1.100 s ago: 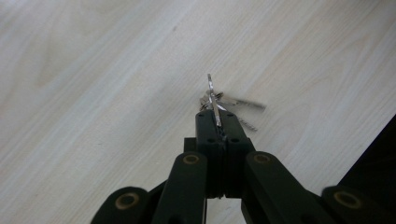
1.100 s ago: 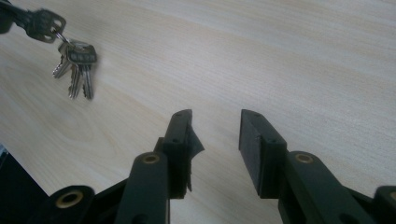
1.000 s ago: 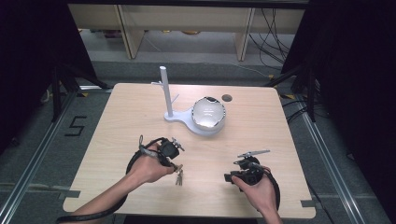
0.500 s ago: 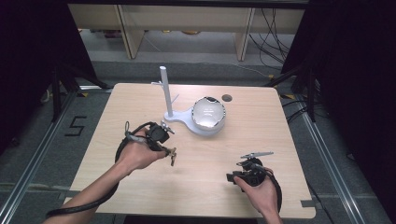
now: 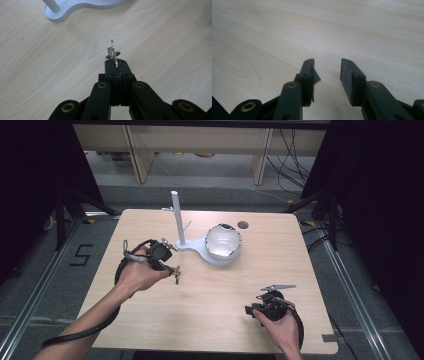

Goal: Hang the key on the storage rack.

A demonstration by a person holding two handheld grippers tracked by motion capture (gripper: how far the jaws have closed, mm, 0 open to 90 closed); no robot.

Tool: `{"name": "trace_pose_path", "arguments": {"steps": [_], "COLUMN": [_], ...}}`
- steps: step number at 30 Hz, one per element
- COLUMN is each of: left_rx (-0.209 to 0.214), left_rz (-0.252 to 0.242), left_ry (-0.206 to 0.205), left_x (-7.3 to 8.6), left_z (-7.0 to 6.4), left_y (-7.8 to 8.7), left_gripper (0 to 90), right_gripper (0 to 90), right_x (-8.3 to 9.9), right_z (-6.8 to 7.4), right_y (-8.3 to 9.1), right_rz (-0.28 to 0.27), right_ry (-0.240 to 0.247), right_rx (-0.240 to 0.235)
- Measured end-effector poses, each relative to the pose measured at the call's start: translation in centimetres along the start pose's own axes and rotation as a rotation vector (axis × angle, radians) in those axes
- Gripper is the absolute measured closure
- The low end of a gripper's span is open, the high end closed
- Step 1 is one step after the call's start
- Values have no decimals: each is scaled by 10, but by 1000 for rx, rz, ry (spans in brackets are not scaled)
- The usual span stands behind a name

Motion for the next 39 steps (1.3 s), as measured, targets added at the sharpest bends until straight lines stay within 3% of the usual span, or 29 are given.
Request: {"name": "trace_pose_path", "arguments": {"steps": [1,3,5,6,8,9,11,12,13,14,15,16,18,20,22,23,25,30,33,35,39], "left_rx": [-7,-14,-23,-29,-41,-44,-56,-64,-65,-65,-66,-74,-76,-80,-95,-99,-114,-129,-147,-154,-179], "left_rz": [2,0,-15,-19,-22,-28,-32,-29,-32,-35,-39,-41,-47,-48,-57,-56,-63,-72,-84,-78,-87], "left_ry": [4,14,32,35,40,52,58,59,63,70,75,74,82,82,99,93,100,117,134,143,160], "left_x": [0,0,-1,-1,-2,-2,-2,-2,-3,-3,-3,-4,-4,-6,-8,-10,-13,-19,-22,-25,-31], "left_z": [3,8,12,14,20,22,28,30,32,34,36,39,41,45,49,52,55,65,71,76,85], "left_y": [2,4,6,7,10,11,13,14,14,15,15,16,16,18,19,21,22,25,26,27,28], "left_gripper": [885,885,884,885,884,884,885,884,884,885,884,884,884,884,884,885,884,885,885,884,884], "right_gripper": [642,640,640,639,636,636,632,630,629,627,627,627,626,625,625,625,625,625,625,626,626], "right_x": [0,1,2,3,5,4,4,6,7,7,6,6,8,7,8,9,8,9,10,9,9], "right_z": [-2,-2,-3,0,-1,-6,-9,-7,-5,-5,-8,-12,-11,-14,-15,-13,-17,-18,-17,-19,-20], "right_y": [1,0,2,2,2,2,1,2,4,3,2,2,5,3,4,5,4,4,6,4,4], "right_rz": [27,-9,12,21,4,7,-29,0,5,1,-26,-38,-16,-44,-44,-28,-56,-53,-30,-54,-48], "right_ry": [6,2,-1,-54,-58,-8,26,-27,-52,-59,-26,23,-16,19,15,-9,29,28,-13,22,22], "right_rx": [16,6,7,14,10,34,25,40,23,38,50,30,40,39,43,43,33,37,49,43,34]}}
Point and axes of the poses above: each handheld gripper's, and its own axes: y roughly backward along the jaws, x roughly out of its underside, z roughly to its left, the point moved 3 cm from there along -y, roughly forward along the jaws, and after that the axes turned 1 degree about -y, right-handed, at the moved point
